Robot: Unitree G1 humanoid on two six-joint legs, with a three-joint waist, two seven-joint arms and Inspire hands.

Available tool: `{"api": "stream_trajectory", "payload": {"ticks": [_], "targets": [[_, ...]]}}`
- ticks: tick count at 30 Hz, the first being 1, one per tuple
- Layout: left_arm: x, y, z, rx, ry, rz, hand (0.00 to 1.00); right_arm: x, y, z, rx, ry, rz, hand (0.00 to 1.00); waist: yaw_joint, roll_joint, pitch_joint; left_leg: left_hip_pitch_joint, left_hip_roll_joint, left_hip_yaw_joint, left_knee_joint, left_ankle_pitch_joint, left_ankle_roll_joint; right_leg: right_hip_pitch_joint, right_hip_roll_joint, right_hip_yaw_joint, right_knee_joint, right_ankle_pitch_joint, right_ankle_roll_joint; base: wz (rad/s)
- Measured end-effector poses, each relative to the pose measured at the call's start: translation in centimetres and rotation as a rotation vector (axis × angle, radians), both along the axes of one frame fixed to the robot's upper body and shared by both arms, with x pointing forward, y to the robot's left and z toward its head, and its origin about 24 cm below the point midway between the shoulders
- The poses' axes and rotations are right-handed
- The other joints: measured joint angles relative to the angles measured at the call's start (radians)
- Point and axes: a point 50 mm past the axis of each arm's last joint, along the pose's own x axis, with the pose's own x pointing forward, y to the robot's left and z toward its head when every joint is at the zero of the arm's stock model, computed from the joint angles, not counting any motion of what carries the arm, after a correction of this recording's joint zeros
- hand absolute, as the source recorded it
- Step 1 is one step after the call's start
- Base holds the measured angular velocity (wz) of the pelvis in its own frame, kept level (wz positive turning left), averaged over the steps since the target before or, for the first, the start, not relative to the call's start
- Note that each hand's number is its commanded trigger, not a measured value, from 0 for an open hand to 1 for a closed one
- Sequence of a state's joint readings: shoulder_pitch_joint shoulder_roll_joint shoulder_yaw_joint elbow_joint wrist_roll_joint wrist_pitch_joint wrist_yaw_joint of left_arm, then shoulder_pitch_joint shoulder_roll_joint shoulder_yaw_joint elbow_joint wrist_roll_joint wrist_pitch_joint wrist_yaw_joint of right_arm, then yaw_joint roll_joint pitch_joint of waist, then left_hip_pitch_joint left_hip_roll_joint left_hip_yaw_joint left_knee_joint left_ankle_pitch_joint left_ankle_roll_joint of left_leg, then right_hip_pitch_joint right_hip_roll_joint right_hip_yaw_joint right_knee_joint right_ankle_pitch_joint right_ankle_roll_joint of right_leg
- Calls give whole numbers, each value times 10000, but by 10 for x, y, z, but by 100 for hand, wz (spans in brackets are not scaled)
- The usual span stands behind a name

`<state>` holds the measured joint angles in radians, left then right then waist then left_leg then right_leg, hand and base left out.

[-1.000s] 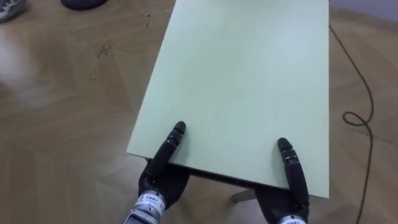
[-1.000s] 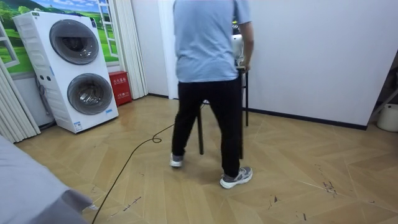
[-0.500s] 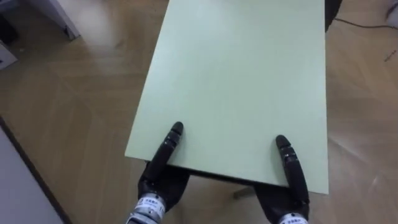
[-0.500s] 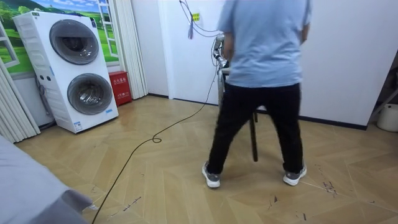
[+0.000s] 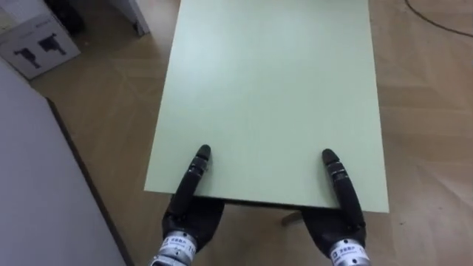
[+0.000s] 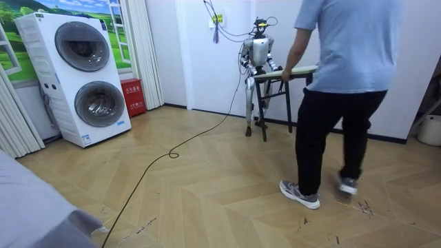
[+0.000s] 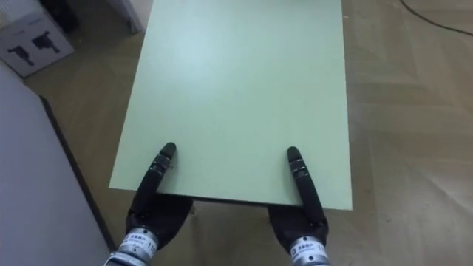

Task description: Move table with human

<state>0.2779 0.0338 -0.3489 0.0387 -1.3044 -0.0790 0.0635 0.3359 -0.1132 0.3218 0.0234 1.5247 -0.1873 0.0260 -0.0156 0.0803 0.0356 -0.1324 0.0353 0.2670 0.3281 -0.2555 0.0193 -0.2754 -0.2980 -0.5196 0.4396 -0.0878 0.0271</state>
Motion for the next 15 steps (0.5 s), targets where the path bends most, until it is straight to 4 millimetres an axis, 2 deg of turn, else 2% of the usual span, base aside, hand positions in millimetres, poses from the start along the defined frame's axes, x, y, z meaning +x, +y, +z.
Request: {"api": "stream_trajectory", "payload": {"ticks": [1,2,3,4,5,8,11,15], "targets": [[-1,0,-1,37,30,-69,100,-2,-2,-1,-1,57,-95,100,-343,-17,-8,-139,-208,-343,153,-23,162,133,-168,386,134,-142,318,134],[-1,-2,-1,56,80,-150,100,-4,-3,-2,-1,122,-178,100,-515,-27,-13,-170,-412,-554,252,-31,282,208,-166,1024,145,-187,530,121],[-2,-2,-1,75,95,-181,100,-4,-4,-2,-8,130,-204,100,-560,-26,-13,-169,-473,-626,331,-22,318,230,-151,1346,146,-184,576,89],[-2,-1,-2,59,130,-201,100,-5,-3,-2,33,169,-207,100,-583,-26,-13,-173,-588,-886,353,2,372,335,-124,1733,130,-188,590,76],[-3,-1,-2,87,183,-215,100,-7,-2,-3,56,234,-233,100,-625,-29,-11,-155,-682,-1213,358,32,424,511,-96,1943,83,-209,622,77],[-3,-1,-2,145,218,-238,100,-9,-2,-5,101,316,-297,100,-535,-52,2,-167,-761,-1694,416,45,445,715,5,2286,81,-254,687,58],[-2,1,-2,180,206,-213,100,-7,-2,-4,109,271,-270,100,-141,-113,2,-187,-762,-2049,415,49,434,1054,247,2659,-337,-347,815,32],[-3,1,-2,189,205,-226,100,-7,-3,-5,50,302,-263,100,60,-189,25,-160,-665,-2431,357,116,314,1613,549,2738,-992,-347,815,38]]}}
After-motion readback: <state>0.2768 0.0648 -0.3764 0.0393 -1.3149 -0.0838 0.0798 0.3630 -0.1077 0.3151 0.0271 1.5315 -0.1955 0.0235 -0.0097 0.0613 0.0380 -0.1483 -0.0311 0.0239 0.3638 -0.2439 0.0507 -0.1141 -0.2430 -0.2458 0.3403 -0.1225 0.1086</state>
